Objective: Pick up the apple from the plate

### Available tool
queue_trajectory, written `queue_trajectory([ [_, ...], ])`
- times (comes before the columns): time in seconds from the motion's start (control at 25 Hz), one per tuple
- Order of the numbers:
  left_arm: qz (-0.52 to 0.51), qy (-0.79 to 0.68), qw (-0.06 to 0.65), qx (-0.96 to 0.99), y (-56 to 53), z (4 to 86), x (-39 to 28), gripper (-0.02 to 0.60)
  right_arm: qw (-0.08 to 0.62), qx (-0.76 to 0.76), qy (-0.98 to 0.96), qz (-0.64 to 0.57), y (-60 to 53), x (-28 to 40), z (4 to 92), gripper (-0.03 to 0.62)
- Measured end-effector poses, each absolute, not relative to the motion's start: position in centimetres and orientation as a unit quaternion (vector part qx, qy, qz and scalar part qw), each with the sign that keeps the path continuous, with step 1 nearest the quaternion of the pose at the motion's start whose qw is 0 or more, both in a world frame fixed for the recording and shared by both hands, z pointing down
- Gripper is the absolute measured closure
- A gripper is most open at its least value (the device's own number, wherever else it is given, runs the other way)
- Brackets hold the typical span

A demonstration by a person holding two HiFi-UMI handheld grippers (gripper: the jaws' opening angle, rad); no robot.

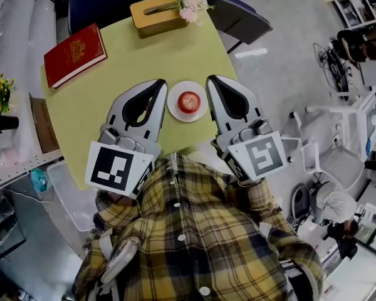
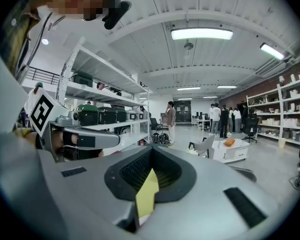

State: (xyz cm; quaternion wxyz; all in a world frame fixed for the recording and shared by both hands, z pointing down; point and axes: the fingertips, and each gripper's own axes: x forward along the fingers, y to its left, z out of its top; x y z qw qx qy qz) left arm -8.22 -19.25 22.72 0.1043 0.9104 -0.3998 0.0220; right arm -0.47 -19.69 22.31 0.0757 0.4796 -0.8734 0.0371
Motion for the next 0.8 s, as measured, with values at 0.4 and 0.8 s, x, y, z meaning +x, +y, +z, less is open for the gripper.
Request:
queue_trajectory([
  [0.4,0.029,-0.397,0.124,0.909,-20.4,24.1,-6.0,0.577,0.103,0.470,-0.875,0.059,-20.7,1.3,24.1,0.597],
  [0.8,0.041,-0.406,0.123,0.905,-21.2,25.9,-4.5,0.577,0.105,0.443,-0.888,0.074,-20.8,2.1,26.4,0.597],
])
